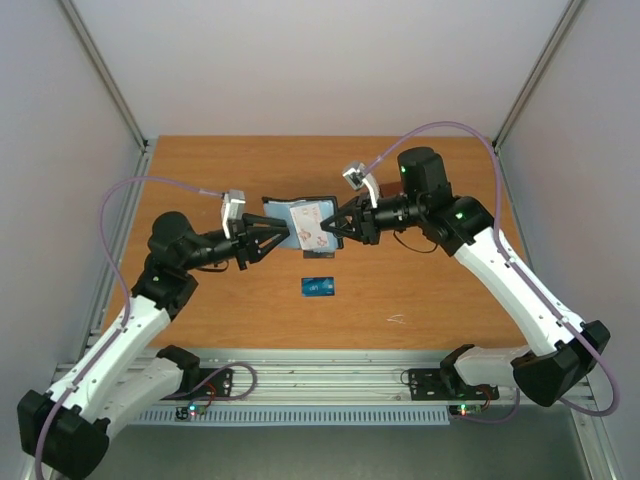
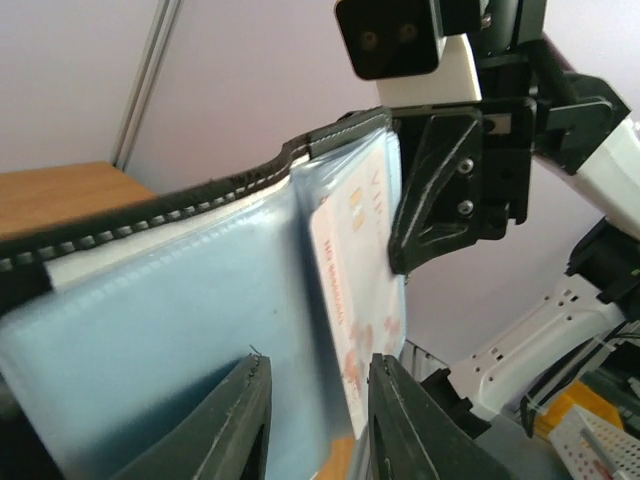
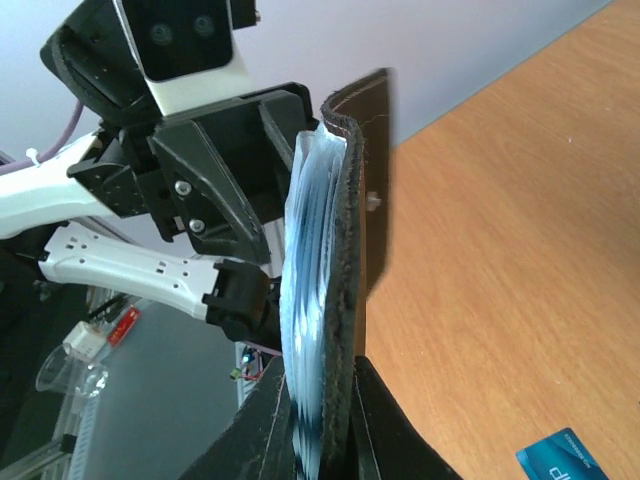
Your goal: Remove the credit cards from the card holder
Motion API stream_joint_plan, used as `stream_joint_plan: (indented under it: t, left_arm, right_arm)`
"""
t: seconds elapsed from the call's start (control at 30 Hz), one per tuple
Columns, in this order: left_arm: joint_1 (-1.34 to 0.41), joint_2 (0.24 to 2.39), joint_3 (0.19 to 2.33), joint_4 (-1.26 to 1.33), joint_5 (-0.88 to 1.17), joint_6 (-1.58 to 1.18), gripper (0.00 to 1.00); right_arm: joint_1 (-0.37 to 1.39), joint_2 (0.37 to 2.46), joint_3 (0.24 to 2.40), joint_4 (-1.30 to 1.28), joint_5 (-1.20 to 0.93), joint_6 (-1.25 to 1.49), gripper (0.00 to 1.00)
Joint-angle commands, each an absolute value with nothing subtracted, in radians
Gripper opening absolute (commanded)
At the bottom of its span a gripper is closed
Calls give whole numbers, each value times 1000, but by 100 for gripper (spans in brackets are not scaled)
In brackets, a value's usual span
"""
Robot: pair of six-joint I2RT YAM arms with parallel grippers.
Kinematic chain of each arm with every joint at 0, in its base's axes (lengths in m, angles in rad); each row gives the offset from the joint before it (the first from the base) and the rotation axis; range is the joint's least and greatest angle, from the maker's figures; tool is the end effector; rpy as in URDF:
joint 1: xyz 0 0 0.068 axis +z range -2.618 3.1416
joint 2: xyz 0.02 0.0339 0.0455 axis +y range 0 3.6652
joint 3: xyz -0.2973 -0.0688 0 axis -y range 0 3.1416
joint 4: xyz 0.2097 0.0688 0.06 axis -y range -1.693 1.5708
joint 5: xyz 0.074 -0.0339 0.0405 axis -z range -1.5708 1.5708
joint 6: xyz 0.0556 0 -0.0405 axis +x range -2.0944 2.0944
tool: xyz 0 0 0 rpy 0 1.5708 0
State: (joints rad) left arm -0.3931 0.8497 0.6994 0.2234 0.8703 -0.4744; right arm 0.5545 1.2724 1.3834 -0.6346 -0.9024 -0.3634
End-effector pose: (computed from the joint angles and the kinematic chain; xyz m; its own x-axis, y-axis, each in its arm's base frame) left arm 0.1219 -0.0966 0.3727 -0.3745 -0.1635 -0.9127 0.8770 0.2571 -0.4059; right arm 0.1711 0.1573 0.4263 -0.0759 -0.3061 -0.9490 -0.9962 0.0644 0.0590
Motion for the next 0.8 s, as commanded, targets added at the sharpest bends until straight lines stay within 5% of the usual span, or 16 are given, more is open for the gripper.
stream_joint_plan:
  t: [0.0,0.27,0.4,0.53,0.77]
  left_arm:
    - [-395,884,721,300,852,-499,32]
    - [-438,917,744,389,940,-502,35]
    - [-450,924,753,404,944,-499,27]
    - [-451,918,752,413,953,-502,2]
    - [-451,900,743,427,974,-502,0]
  right_arm:
    - [556,1282,1419,-553,-1000,-332,1]
    - [568,1309,1424,-555,-1017,-337,1]
    - [568,1320,1439,-554,-1018,-340,1]
    - [569,1320,1444,-576,-1011,-359,1]
    - [568,1307,1451,-621,-989,-387,2]
